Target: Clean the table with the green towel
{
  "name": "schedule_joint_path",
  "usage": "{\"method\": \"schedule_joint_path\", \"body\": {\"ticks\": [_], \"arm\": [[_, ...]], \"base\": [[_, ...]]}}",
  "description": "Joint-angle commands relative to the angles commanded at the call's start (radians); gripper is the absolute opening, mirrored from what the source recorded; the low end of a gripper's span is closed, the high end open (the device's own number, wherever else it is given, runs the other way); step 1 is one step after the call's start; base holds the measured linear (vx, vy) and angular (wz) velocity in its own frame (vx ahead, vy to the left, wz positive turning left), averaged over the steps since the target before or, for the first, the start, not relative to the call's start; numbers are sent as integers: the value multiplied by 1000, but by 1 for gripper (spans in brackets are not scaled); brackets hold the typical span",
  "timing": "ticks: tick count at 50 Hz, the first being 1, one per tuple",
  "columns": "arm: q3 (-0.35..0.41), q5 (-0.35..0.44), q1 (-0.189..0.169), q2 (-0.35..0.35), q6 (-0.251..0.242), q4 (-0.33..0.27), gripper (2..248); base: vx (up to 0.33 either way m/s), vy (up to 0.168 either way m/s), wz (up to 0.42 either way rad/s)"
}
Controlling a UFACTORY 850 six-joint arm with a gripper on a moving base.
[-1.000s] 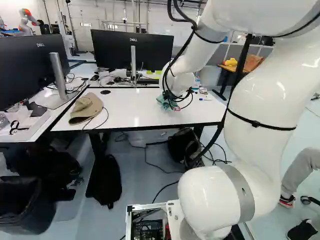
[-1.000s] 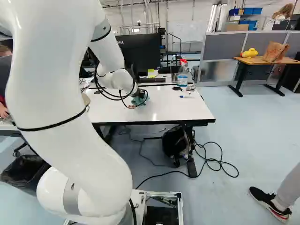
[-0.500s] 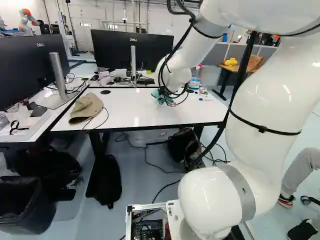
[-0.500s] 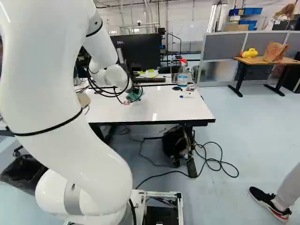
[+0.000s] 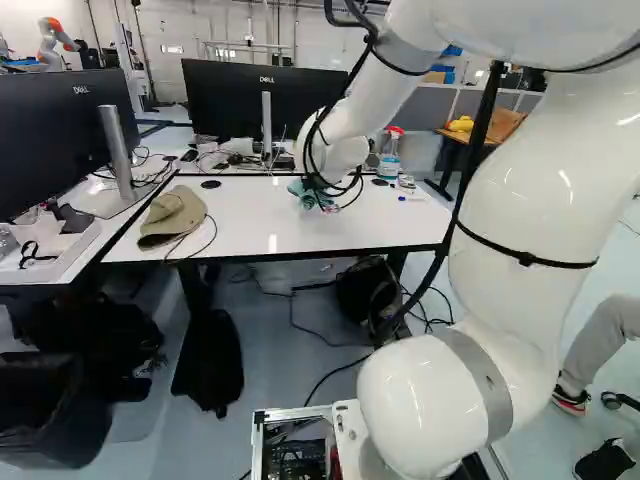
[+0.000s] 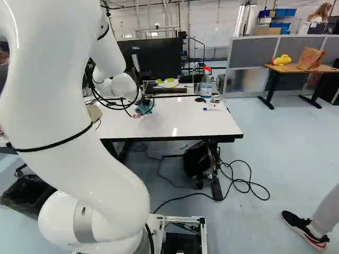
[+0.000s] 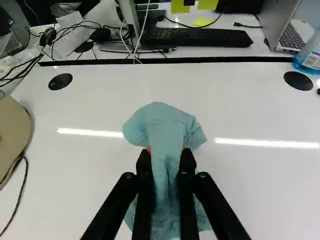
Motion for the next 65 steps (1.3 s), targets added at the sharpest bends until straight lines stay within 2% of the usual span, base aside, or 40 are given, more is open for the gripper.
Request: {"method": "schedule_joint_path", "body": {"ticks": [54,65], "arm": [[-16,0,175,-14,0,0,53],[-26,0,194,-24,0,0,53]], "base": [[0,0,0],[0,0,0]]}}
